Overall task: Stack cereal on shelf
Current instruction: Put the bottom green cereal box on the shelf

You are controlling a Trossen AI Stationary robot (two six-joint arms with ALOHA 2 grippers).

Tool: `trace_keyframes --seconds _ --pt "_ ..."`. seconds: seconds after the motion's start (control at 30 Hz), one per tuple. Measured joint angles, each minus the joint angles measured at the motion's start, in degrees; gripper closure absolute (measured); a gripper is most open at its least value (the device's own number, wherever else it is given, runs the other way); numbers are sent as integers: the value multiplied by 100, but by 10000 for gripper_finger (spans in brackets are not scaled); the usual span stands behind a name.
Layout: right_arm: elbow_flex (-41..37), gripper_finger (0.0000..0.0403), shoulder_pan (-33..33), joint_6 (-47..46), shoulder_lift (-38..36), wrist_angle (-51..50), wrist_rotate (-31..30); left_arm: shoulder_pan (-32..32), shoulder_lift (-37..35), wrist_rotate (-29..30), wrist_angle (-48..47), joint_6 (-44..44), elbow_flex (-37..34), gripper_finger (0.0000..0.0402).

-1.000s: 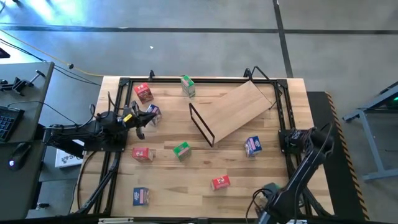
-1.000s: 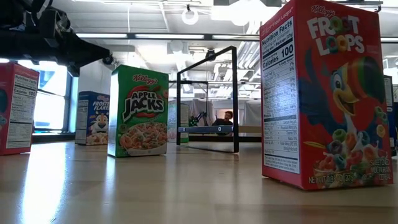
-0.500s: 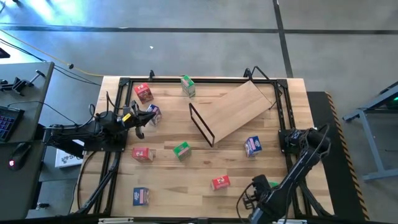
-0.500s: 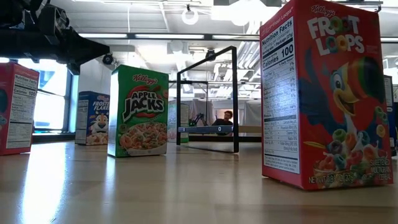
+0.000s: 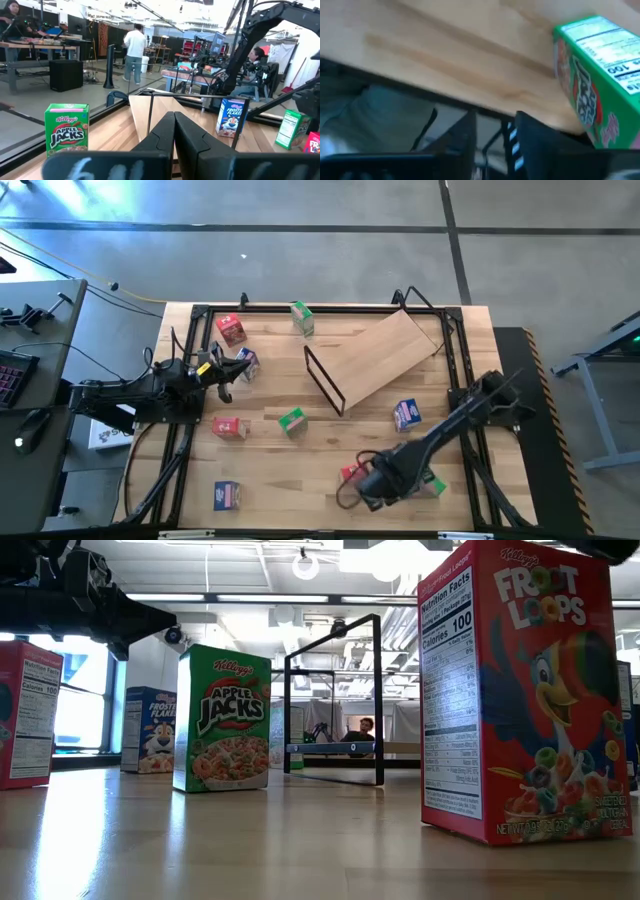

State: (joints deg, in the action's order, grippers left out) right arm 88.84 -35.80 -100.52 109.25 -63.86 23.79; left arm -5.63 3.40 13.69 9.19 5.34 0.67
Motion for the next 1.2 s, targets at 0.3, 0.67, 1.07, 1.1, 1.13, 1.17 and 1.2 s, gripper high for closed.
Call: trace_keyframes --seconds 0.3,0.67,1.07,1.1,1.13,1.17,1.2 --pt "2 156 -56 -189 -671 -1087 352 0 0 -1 -2 2 0 399" --pt "-184 147 -826 -485 -963 -1715 -778 1 -1 -2 -27 2 0 399" --pt "-981 147 -896 -615 -981 -941 -844 -1 0 -2 -28 2 0 399" --pt "-988 147 -898 -602 -981 -967 -856 1 0 -2 -31 2 0 399" --pt "-986 147 -898 -594 -981 -949 -879 0 0 -2 -31 2 0 399" --pt "-986 147 -898 -575 -981 -931 -902 1 0 -1 -31 2 0 399" --pt "-986 148 -898 -575 -981 -938 -920 1 -1 -1 -32 2 0 399"
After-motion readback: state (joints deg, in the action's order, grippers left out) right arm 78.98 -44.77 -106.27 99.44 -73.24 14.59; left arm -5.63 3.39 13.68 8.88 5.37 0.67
